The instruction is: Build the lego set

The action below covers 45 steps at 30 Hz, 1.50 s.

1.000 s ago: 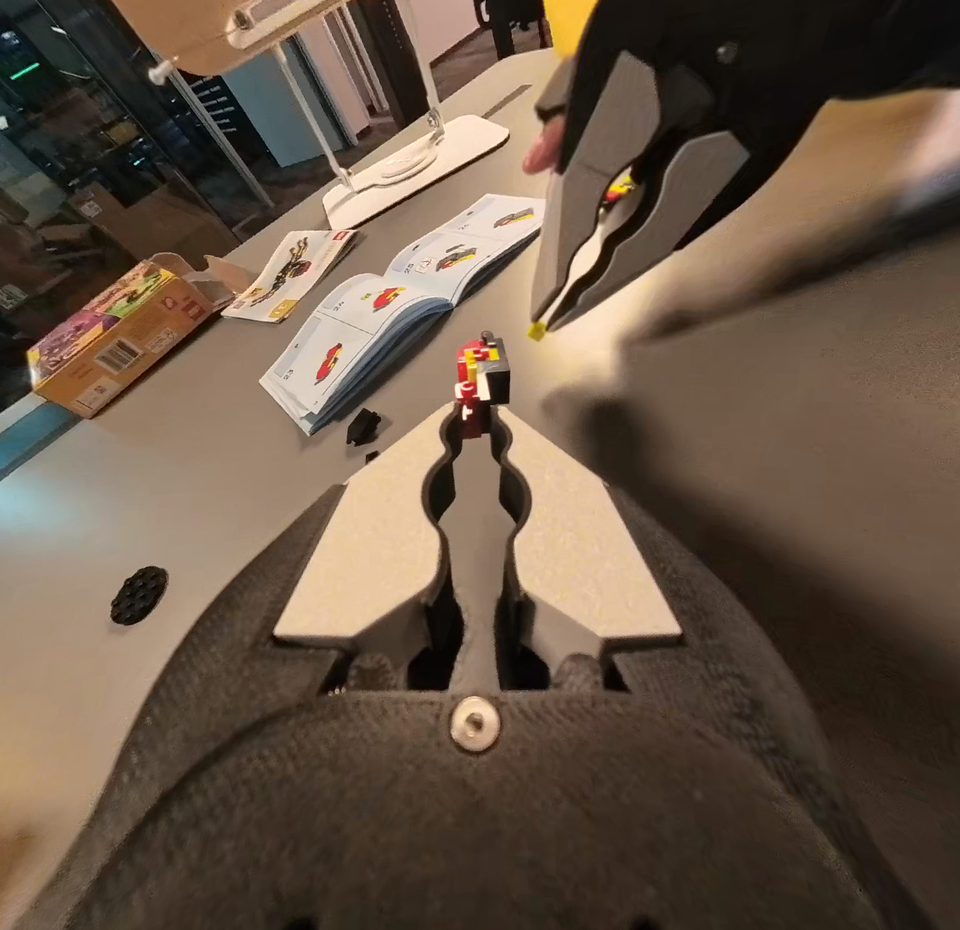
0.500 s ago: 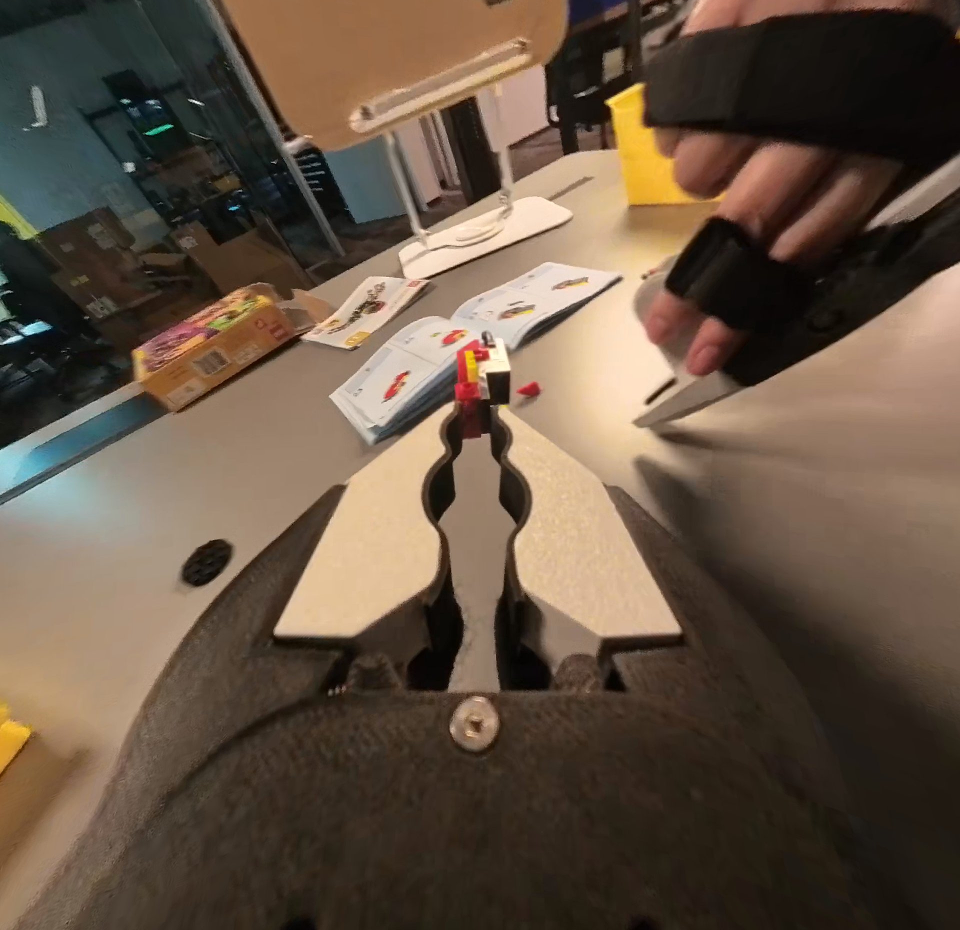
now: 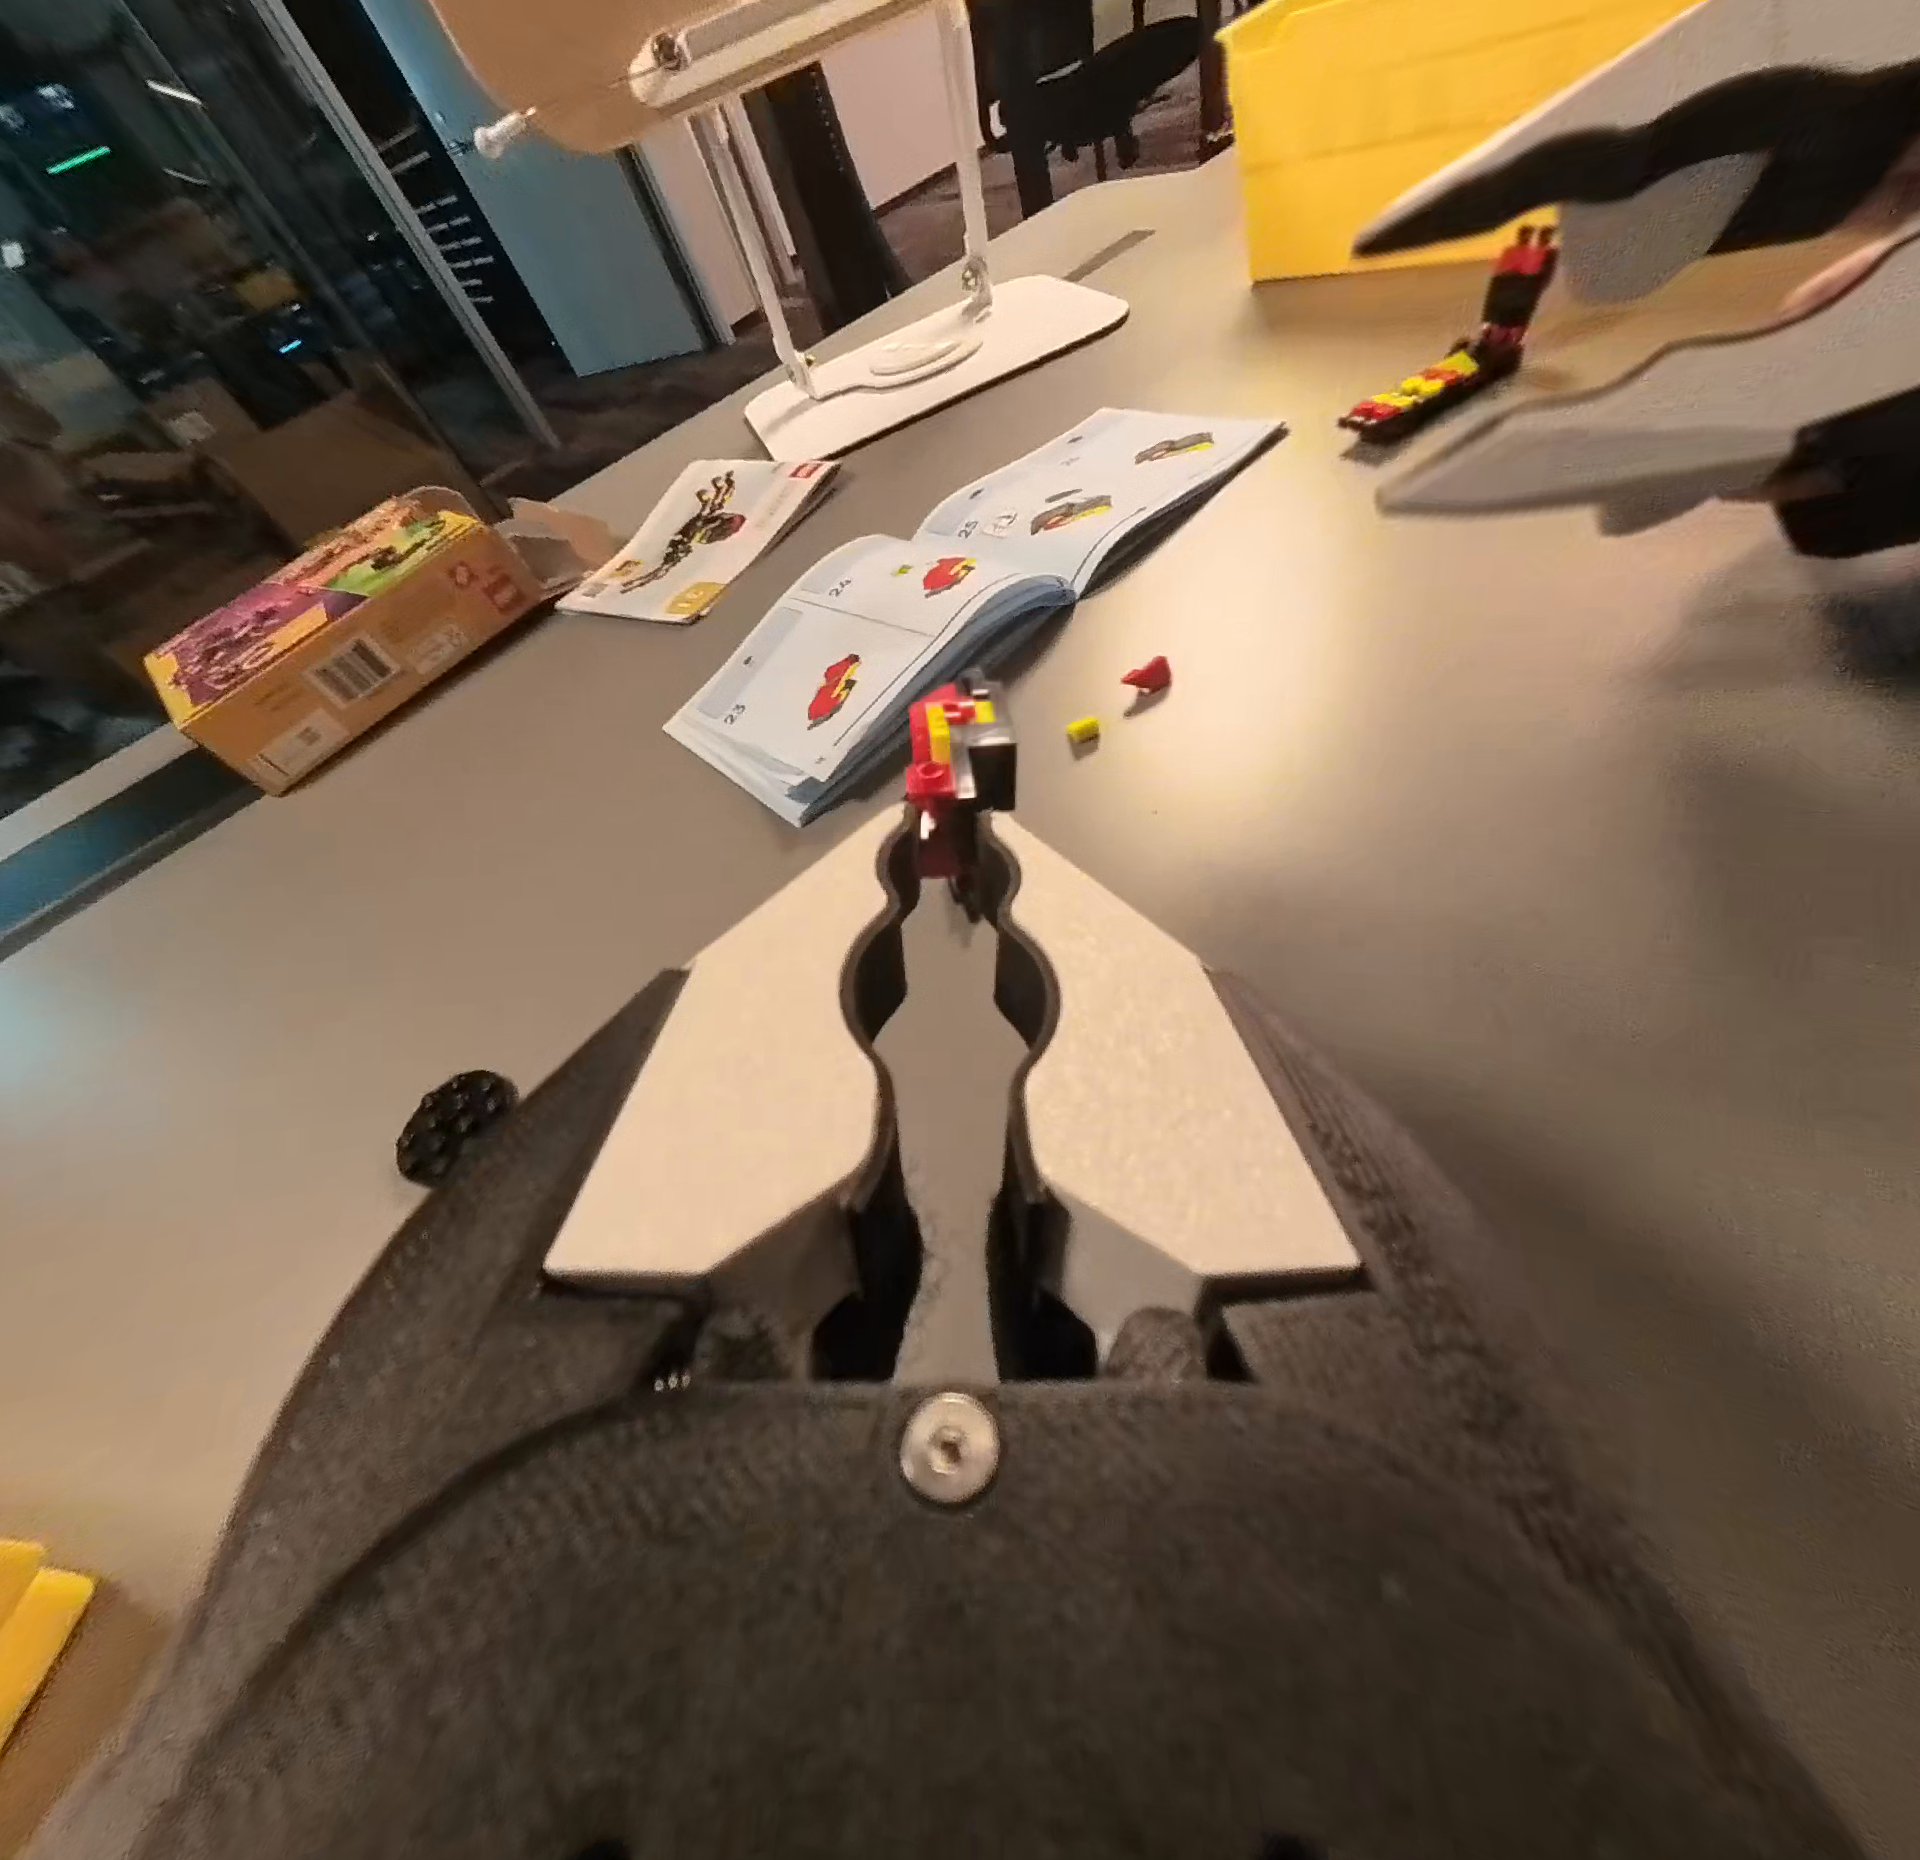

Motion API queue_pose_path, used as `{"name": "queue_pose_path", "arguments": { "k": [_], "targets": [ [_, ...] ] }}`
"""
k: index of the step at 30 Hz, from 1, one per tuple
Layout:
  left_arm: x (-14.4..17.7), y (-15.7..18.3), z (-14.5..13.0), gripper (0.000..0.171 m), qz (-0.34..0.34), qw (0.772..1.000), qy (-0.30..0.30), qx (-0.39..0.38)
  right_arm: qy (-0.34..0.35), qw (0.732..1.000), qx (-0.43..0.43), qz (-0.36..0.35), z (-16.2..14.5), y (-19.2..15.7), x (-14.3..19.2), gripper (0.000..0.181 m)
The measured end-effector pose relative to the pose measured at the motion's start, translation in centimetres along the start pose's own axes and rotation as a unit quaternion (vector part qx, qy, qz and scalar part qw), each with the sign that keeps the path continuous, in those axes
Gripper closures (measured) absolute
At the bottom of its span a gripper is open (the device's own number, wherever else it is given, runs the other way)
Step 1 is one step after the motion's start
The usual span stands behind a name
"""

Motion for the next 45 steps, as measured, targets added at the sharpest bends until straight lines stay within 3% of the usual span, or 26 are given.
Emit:
{"name": "queue_pose_path", "arguments": {
  "k": [3,7,14,19,24,29,34,45],
  "targets": [
    [0.6,0.0,0.5,0.163,0.023,0.998,0.045,-0.025,0.033,0.996,0.028,-0.084,0.3,1.6,1.1,0.127],
    [0.6,0.5,1.0,0.163,0.015,0.994,0.082,-0.075,0.030,0.990,0.079,-0.109,-0.2,1.9,1.8,0.135],
    [-3.0,0.0,0.8,0.163,-0.018,0.987,0.062,-0.144,0.057,0.996,0.042,-0.049,-0.2,2.0,0.2,0.136],
    [-6.6,-2.8,1.3,0.163,0.022,0.982,0.061,-0.177,0.044,0.991,0.087,-0.096,-1.4,4.8,-3.3,0.136],
    [-8.8,-4.5,2.8,0.163,0.031,0.982,0.111,-0.150,0.025,0.996,0.039,-0.075,-3.0,7.2,-7.5,0.136],
    [-8.6,-3.3,3.9,0.163,-0.027,0.973,0.178,-0.144,0.012,0.999,-0.009,-0.042,-3.8,8.2,-10.6,0.143],
    [-8.6,-3.9,4.5,0.163,-0.019,0.972,0.205,-0.116,-0.039,0.997,-0.051,0.047,-4.4,6.2,-10.8,0.144],
    [-8.3,-6.3,3.7,0.163,-0.015,0.980,0.196,0.003,-0.017,0.997,-0.051,0.062,-3.6,5.1,-9.3,0.151]
  ]
}}
Point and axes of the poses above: each gripper's, where its closed fingertips meet, x back along the fingers, z out of its top, y = z × x across the jaws, the point moved 6 cm from there along x, back along the fingers
